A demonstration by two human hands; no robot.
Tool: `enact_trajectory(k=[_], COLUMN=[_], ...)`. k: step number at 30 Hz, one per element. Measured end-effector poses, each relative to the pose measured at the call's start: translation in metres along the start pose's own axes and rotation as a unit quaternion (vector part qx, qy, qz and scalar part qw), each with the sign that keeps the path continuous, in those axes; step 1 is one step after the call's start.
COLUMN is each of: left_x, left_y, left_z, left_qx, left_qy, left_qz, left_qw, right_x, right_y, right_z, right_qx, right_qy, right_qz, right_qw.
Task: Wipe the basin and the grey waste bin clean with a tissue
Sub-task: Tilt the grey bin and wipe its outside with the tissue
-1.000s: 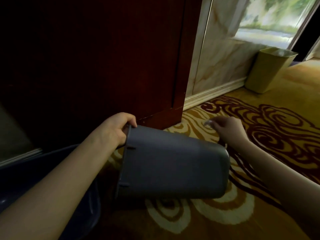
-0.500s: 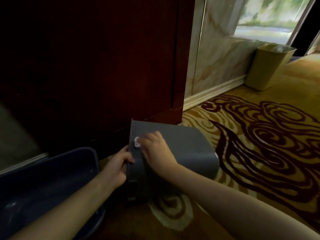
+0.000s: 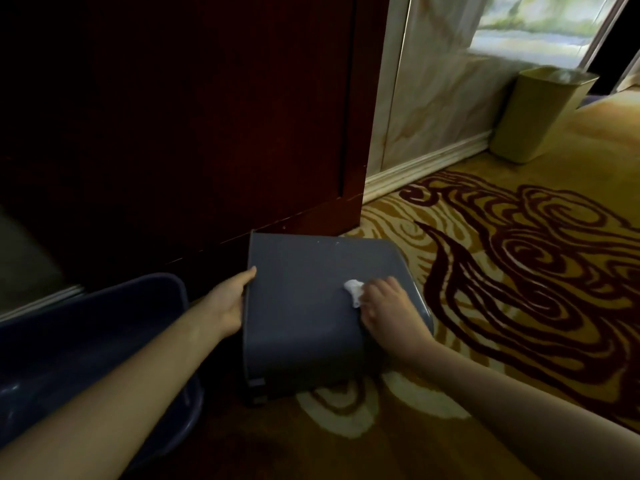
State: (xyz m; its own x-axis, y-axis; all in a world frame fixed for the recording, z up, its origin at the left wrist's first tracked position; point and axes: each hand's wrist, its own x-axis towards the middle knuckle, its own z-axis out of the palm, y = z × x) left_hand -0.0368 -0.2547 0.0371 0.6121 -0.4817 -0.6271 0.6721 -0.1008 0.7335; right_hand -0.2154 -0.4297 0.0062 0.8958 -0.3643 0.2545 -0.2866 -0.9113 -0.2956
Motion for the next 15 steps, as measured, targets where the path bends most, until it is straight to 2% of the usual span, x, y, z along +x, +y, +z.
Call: enact_trajectory(k=[5,9,11,15], left_x=[0.016,0.024,0.025,0.025], left_y=[0.014,0.014,0.014,0.015], left_z=[0.004,0.005,0.005,0.003], left_qx=[0.015,0.005,-0.001,-0.001], left_qy=[0.043,0.060,0.063,0.060], left_qz=[0.013,0.011,0.009,0.007], left_qw=[0.999,0.998,0.998,0.998], right_x=[-0.013,0.006,0.027,0.069], right_y=[0.053,0.046,0.020,-0.058], right_z=[-0.021,-0.026,-0.017,0.013], right_qx=[-0.046,0.091,0.122,0.109], right_qy=[0.002,0.064,0.084,0.039], right_qz=[0.128,0.232,0.213,0.064], right_qw=[0.991,0.966,0.966,0.991])
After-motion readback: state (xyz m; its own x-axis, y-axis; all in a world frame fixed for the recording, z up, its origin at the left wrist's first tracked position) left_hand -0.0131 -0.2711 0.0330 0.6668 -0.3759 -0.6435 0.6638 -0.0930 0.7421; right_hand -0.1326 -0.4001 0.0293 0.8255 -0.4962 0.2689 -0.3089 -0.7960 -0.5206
